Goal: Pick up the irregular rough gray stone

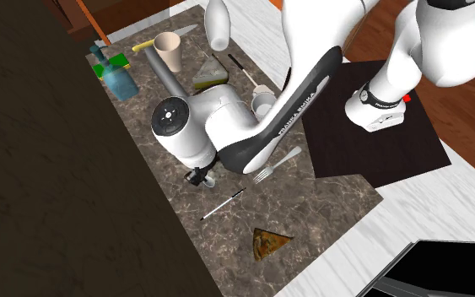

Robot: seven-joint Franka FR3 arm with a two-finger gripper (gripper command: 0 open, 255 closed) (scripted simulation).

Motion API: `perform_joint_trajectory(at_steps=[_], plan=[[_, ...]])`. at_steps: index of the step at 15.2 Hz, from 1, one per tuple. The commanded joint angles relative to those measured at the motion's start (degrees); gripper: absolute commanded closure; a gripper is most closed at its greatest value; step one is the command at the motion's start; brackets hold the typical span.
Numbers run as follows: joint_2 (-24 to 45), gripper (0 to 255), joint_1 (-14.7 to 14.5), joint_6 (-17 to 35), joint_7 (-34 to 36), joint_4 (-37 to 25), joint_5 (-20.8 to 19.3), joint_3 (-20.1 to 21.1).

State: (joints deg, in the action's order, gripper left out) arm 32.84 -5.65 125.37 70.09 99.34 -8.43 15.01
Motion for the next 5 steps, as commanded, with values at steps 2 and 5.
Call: perform_joint_trajectory(at_steps=[2, 5], plan=[[-1.5, 255, 0.1, -1.6, -0.1, -0.2, 0.4, 0.3], [-2.0, 255, 0.2, -2.3, -0.2, -0.3, 0.6, 0.4]])
